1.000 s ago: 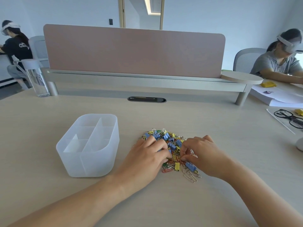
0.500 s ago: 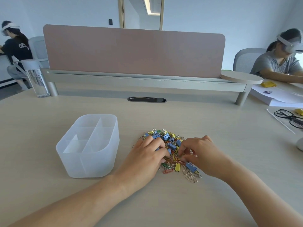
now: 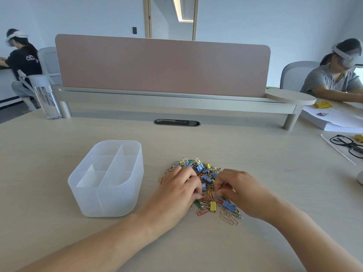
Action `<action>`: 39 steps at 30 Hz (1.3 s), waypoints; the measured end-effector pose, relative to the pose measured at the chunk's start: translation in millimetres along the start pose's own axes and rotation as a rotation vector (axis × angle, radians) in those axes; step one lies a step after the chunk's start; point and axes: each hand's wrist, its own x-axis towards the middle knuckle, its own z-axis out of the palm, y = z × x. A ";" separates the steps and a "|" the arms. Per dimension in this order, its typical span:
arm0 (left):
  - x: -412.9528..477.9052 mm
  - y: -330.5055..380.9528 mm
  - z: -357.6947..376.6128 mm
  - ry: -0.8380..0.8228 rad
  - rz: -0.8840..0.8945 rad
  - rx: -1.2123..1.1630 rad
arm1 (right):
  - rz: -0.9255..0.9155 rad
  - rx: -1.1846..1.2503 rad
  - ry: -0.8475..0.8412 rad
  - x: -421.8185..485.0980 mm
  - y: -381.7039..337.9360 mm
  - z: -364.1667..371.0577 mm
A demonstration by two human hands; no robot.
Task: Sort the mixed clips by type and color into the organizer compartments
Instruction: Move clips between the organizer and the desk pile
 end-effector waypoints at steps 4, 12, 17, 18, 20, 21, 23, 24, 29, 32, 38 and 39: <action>2.5 -2.8 -5.0 0.033 -0.017 -0.071 | -0.012 0.080 0.076 -0.5 -3.2 -2.6; 4.1 0.1 -15.4 -0.004 -0.040 -0.110 | 0.034 0.177 0.068 -1.4 -5.6 -1.5; 3.0 5.9 -22.8 0.013 -0.078 -0.147 | 0.069 0.217 0.082 -1.8 -9.2 1.0; 2.8 7.5 -24.5 0.017 -0.095 -0.158 | 0.067 0.227 0.085 -1.8 -10.8 1.7; 1.8 8.9 -25.9 -0.002 -0.145 -0.193 | 0.051 0.241 0.099 -1.4 -15.3 2.9; 1.4 8.7 -25.4 -0.014 -0.169 -0.221 | 0.045 0.243 0.113 -1.1 -17.4 3.4; 1.1 8.2 -25.2 -0.019 -0.225 -0.292 | 0.045 0.269 0.157 -0.3 -21.1 4.3; 1.0 8.6 -26.0 -0.023 -0.259 -0.331 | 0.056 0.302 0.179 -0.3 -22.1 5.1; 0.2 9.2 -40.1 -0.017 -0.380 -0.536 | 0.103 0.522 0.242 1.0 -30.8 2.4; 1.4 11.0 -54.2 0.016 -0.403 -0.616 | 0.074 0.575 0.272 6.9 -45.1 -4.3; 13.2 -10.6 -106.4 0.145 -0.444 -0.657 | -0.042 0.604 0.287 37.1 -90.6 -26.9; 15.3 -18.8 -117.8 0.176 -0.463 -0.659 | -0.064 0.610 0.284 44.7 -98.9 -28.1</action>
